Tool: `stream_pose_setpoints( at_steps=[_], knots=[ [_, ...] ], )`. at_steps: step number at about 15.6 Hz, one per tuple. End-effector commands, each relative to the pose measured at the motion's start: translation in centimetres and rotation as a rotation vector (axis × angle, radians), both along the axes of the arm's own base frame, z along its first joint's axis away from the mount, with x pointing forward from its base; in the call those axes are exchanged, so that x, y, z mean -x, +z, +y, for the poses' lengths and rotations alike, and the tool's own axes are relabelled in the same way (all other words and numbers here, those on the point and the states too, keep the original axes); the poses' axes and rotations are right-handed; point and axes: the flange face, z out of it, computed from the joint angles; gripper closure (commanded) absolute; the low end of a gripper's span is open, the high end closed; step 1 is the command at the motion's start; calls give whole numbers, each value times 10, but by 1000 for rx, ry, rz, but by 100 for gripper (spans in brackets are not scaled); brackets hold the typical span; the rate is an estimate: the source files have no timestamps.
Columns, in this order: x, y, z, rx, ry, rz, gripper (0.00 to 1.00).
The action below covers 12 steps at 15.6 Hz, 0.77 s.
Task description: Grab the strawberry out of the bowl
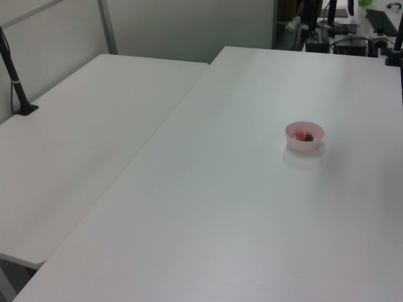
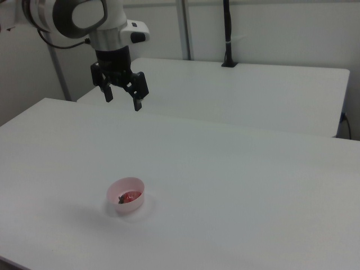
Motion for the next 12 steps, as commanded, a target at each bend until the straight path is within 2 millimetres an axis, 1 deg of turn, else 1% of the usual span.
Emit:
stream_pose_setpoints(
  at_steps=[1,10,12],
  knots=[
    [2,2,0,-6,9,-20,0],
    [2,3,-1,-4,7,-23,0],
    [3,0,-5,0,23,-18,0]
  ],
)
